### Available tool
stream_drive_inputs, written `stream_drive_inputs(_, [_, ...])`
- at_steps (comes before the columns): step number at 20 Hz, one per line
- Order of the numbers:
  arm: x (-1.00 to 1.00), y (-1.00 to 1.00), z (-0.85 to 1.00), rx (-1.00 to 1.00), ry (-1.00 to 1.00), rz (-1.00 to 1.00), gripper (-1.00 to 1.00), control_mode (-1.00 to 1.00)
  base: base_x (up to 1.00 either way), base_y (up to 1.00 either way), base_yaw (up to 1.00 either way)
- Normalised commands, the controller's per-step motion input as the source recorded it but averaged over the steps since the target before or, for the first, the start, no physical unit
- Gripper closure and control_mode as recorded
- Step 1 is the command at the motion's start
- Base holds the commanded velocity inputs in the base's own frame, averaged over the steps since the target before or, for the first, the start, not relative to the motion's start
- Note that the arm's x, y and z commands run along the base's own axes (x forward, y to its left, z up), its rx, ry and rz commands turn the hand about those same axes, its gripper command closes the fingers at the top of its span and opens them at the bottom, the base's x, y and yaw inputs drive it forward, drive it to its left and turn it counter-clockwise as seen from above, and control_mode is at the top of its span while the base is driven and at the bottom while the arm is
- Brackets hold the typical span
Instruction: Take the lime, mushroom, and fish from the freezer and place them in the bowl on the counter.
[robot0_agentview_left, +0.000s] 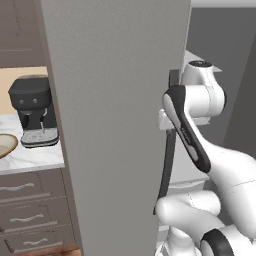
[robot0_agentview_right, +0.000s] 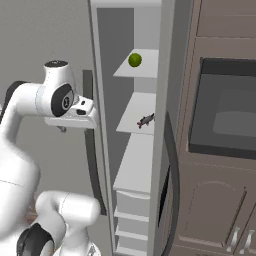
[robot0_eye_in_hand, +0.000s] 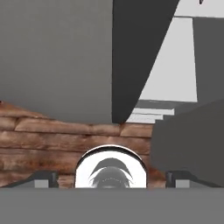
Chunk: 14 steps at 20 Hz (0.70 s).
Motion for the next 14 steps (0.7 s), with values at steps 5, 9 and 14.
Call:
stream_drive_inputs(5, [-1.00,-0.15,-0.14,0.00,0.04,-0.14,-1.00,-1.00,0.00,0.00,0.00])
stream_drive_inputs(9, [-0.50,-0.03,0.00,0.00,0.00,-0.07,-1.00,-1.00,0.00,0.00,0.00])
stream_drive_inputs(14, [-0.08,0.00,0.00,0.00,0.00,0.00,-1.00,-1.00,0.00,0.00,0.00])
